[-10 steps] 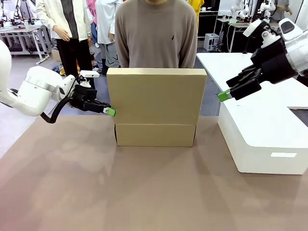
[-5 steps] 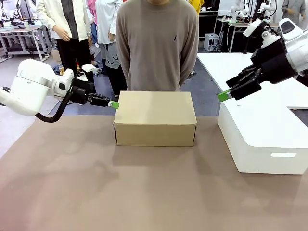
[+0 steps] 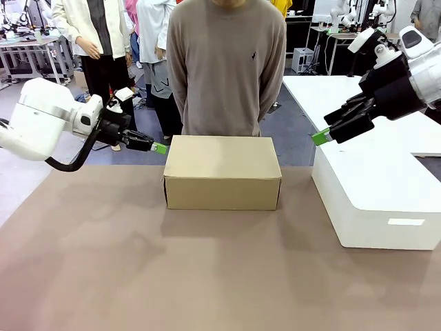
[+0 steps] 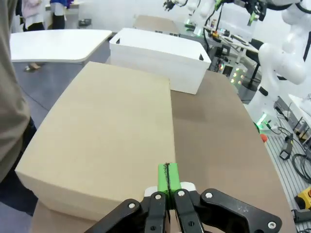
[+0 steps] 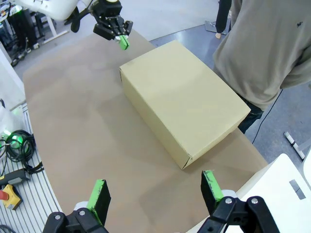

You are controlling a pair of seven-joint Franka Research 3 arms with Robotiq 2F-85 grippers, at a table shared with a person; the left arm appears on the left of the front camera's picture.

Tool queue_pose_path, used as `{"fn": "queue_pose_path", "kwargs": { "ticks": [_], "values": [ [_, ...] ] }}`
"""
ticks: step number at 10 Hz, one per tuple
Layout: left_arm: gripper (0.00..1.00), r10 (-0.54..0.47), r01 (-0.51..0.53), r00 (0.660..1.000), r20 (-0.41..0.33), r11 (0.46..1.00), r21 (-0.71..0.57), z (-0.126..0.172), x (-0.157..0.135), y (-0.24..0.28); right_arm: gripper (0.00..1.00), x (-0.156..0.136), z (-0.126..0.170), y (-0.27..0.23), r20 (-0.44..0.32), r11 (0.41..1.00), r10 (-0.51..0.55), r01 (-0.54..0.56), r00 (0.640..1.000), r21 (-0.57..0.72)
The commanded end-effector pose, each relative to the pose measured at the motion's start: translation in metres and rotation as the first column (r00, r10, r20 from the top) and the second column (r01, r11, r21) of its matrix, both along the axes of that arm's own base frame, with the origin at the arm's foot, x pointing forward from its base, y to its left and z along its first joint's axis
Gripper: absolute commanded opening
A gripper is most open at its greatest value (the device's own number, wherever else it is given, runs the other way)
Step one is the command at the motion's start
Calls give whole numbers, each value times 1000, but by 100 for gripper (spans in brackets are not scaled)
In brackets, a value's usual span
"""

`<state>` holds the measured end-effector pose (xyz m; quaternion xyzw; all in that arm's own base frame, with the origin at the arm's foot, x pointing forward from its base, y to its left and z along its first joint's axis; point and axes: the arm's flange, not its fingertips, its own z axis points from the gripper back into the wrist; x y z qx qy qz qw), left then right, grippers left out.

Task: Pack the shoes into the box.
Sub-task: Close the Shoes Box, then press down on the lid of the Shoes Box.

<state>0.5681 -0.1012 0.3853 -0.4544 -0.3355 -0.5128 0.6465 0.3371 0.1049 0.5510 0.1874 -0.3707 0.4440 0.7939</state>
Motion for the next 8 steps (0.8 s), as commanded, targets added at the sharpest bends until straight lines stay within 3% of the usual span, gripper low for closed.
{"fn": "queue_pose_path", "kwargs": {
  "ticks": [1, 8],
  "values": [
    [0, 50, -51, 999, -20, 998, -38, -2, 1, -2, 100, 2, -1, 0, 2, 1000, 13, -13, 1000, 16],
    [0, 50, -51, 999, -20, 998, -38, -2, 1, -2, 100, 0, 0, 0, 0, 1000, 0, 0, 1000, 0]
  ]
}}
